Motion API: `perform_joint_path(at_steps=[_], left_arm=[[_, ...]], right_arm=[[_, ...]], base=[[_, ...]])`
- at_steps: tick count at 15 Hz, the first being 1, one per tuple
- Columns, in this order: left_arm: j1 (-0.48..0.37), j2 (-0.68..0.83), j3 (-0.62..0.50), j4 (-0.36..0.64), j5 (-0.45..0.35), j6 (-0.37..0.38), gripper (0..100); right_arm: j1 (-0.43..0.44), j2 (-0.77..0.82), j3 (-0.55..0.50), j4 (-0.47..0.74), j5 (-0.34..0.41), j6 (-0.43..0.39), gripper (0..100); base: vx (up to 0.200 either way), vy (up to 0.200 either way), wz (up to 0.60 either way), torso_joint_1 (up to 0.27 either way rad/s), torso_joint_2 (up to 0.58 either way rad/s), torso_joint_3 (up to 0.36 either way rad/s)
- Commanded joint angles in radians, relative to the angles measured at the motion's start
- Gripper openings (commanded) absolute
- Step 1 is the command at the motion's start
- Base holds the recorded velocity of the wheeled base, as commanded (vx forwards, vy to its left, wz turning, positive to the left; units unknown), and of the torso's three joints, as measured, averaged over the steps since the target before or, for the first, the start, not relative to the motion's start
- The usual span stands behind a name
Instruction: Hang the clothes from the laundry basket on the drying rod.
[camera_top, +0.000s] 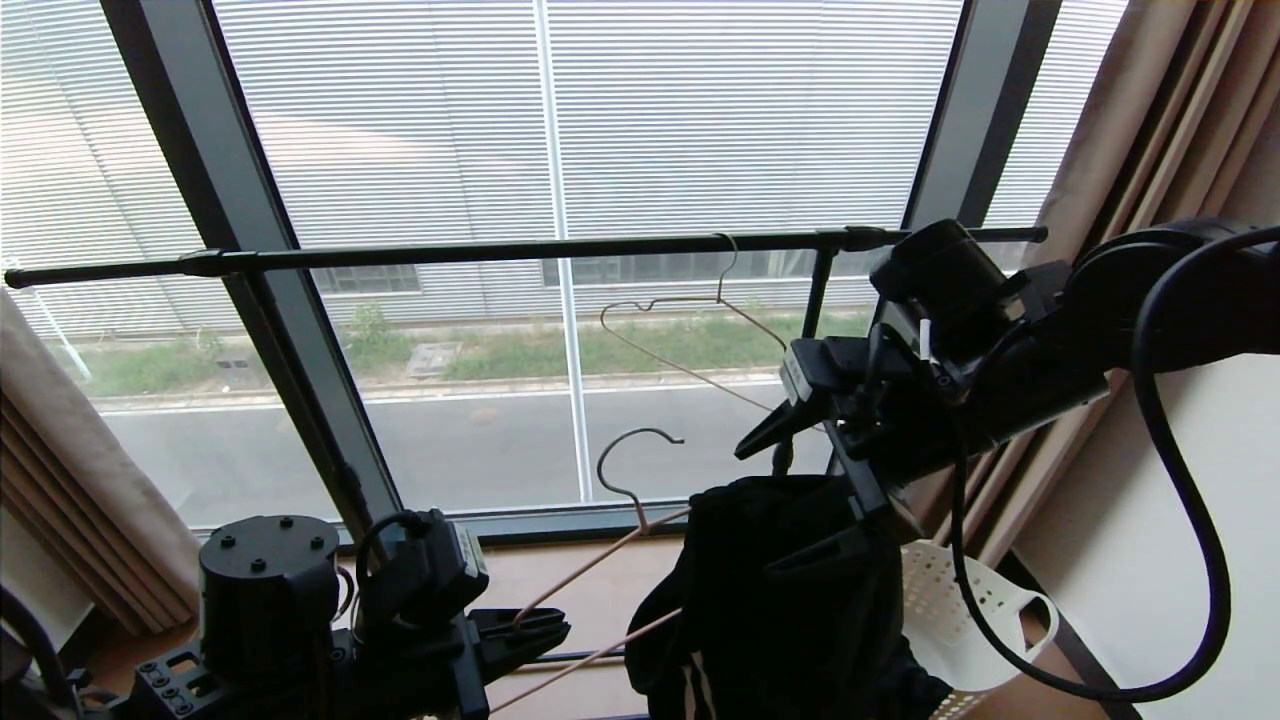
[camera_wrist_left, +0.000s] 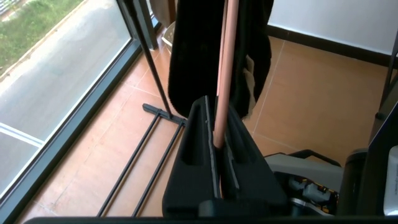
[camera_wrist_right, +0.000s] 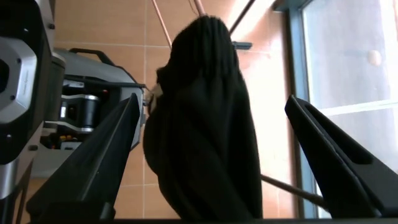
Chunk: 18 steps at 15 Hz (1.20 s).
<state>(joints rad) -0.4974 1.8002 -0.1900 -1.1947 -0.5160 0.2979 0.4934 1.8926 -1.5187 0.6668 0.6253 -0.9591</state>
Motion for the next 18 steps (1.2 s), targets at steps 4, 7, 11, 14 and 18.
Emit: perform_joint_path(at_steps=[4,7,11,14,18], left_arm=[[-0.001,0.002,0.000,-0.011,0.002,-0.002,0],[-0.001,0.004,0.001,-0.025,0.002,-0.002,0],[-0.001,0.004,0.001,-0.025,0.002,-0.002,0],[-0.001,0.011,-0.002,-0.026,0.002,-0.002,0],[0.000,0.028,0.004,-0.077,0.002,-0.006,0]], right_arm=[[0.031,0.057,-0.012,-0.003,0.001,0.005,100],[0.037,0.076,-0.012,-0.004,0.004,0.005,100],[0.048,0.086,-0.011,-0.007,0.005,0.011,100],[0.050,0.089,-0.012,-0.007,0.007,0.011,0],[0.050,0.079,-0.012,-0.009,0.008,0.013,0]], base=[[0.000,0.000,0.00,0.000,0.00,0.000],[0.000,0.000,0.00,0.000,0.00,0.000],[0.000,0.000,0.00,0.000,0.00,0.000],[0.000,0.000,0.00,0.000,0.00,0.000],[0.000,0.000,0.00,0.000,0.00,0.000]])
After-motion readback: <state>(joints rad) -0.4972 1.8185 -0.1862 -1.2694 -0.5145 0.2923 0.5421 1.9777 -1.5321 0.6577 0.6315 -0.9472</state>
